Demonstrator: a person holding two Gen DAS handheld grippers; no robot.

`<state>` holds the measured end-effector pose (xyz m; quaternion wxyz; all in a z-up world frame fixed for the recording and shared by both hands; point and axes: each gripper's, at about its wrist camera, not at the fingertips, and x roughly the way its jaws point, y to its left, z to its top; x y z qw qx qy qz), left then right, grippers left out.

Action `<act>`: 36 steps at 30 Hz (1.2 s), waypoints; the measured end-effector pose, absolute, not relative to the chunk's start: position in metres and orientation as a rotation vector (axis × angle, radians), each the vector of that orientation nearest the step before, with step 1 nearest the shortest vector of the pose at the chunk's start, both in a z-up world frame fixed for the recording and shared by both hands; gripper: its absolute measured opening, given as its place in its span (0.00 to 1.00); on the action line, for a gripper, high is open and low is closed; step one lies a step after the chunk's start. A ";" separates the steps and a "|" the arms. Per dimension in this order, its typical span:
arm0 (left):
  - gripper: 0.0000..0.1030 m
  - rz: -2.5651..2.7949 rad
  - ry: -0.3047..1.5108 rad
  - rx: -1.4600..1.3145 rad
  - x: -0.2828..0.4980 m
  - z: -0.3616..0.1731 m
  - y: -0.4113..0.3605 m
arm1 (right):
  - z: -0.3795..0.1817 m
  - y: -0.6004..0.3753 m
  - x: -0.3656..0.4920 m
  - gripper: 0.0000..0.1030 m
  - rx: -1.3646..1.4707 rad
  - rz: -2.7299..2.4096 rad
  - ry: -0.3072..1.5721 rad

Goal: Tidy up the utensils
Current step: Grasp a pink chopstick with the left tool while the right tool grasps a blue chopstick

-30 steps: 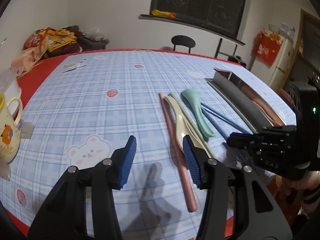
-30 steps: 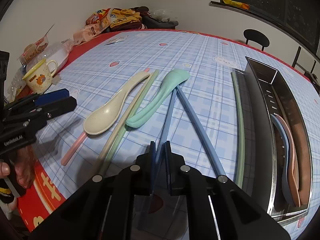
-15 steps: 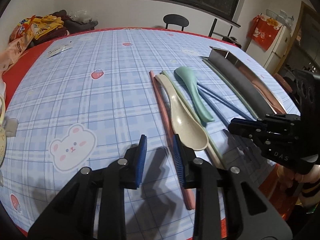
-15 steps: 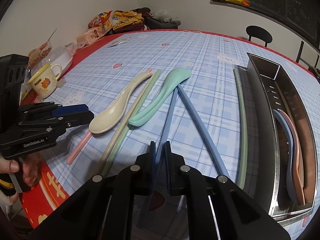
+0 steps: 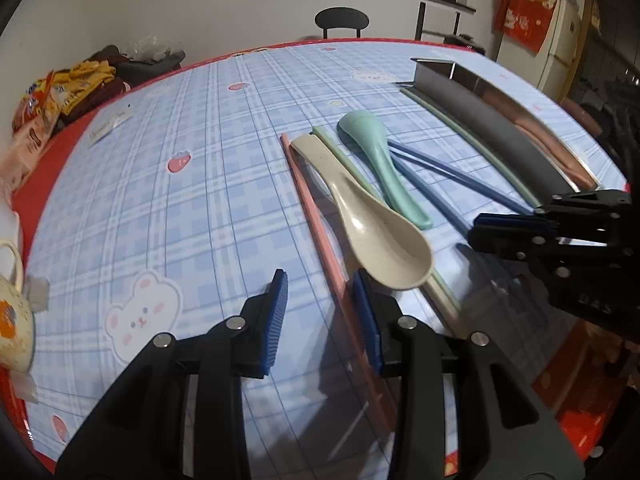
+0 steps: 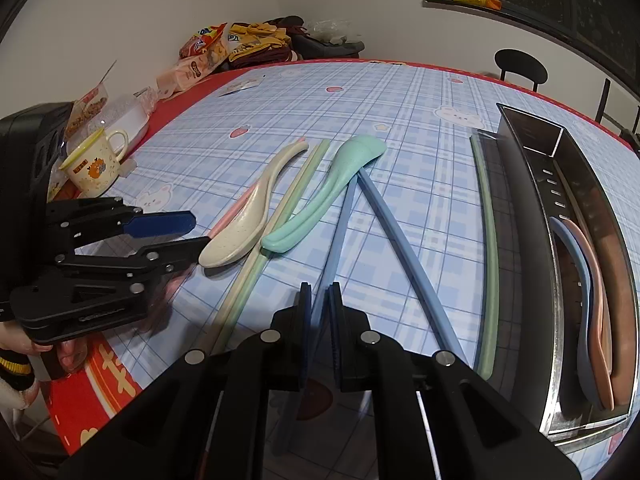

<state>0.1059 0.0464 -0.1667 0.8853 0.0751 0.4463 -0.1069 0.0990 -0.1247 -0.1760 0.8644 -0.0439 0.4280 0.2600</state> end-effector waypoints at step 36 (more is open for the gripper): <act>0.17 -0.186 0.876 0.261 0.109 -0.169 0.023 | -0.177 -0.109 0.111 0.09 -0.173 0.486 0.892</act>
